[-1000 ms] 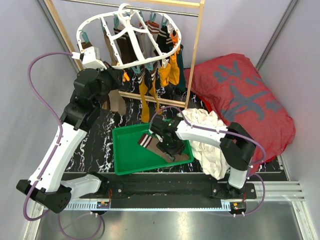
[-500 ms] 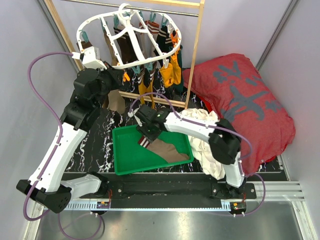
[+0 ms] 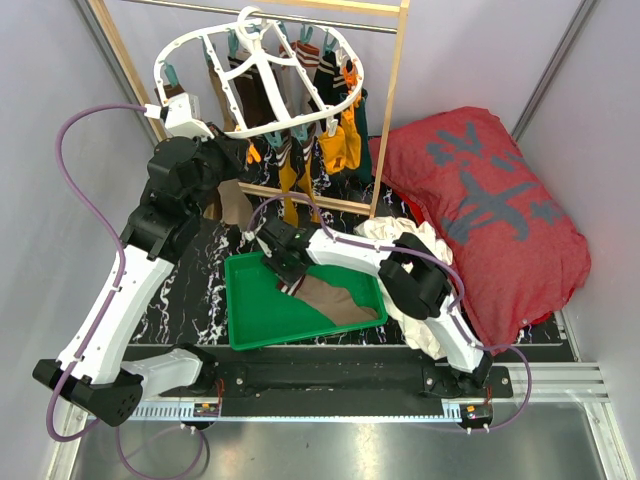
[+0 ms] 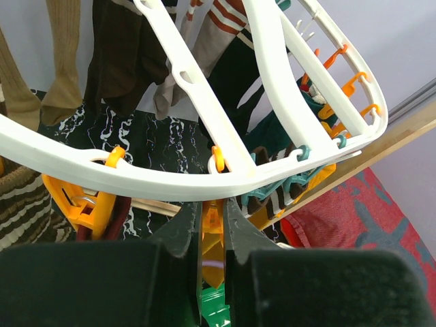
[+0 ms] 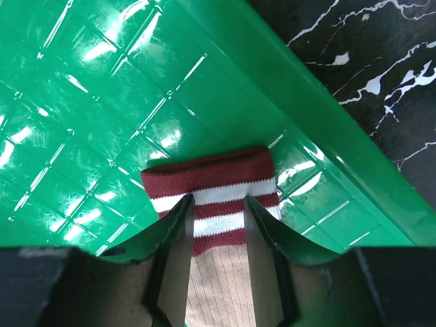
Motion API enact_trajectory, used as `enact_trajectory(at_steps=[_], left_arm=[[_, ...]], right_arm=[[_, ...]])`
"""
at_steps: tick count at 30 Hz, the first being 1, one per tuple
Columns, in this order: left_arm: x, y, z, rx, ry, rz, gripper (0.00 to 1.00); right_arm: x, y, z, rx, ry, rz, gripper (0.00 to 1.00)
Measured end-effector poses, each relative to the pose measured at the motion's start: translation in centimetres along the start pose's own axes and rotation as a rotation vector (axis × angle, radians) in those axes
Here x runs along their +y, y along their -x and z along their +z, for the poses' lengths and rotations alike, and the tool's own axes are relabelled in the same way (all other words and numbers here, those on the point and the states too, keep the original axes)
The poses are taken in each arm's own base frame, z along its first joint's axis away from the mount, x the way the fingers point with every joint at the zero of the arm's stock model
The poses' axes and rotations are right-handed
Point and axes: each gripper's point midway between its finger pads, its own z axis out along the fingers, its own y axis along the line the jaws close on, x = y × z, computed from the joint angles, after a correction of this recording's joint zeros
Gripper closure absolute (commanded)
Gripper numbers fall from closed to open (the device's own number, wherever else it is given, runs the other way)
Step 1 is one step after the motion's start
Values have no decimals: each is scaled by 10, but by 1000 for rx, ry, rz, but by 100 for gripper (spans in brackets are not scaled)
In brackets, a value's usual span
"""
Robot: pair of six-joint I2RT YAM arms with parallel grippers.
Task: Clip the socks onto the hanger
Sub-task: Pick up the sock from the bin.
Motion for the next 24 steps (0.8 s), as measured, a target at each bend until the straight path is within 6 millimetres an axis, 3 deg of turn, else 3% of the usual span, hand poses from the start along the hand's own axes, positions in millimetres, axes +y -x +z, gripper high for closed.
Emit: enact_trajectory(at_steps=[2,6,12,16,20,24], left_arm=[[0,0,0,0,0,0,94],[0,0,0,0,0,0,94],[0,0,0,0,0,0,94],[0,0,0,0,0,0,94],[0,0,0,0,0,0,94],[-1,1,-3,-1,-5,-1,94]], right_arm=[[1,-1,0,5,0,-4,64],[4,-7,-1,28,2,-20,100],[6,-13,-7,43,4,-23,100],[7,-19,-27,24,18,-22,100],[11,1,-80,-136,47,-22,100],[12,50,-158,-454,91,-4,100]])
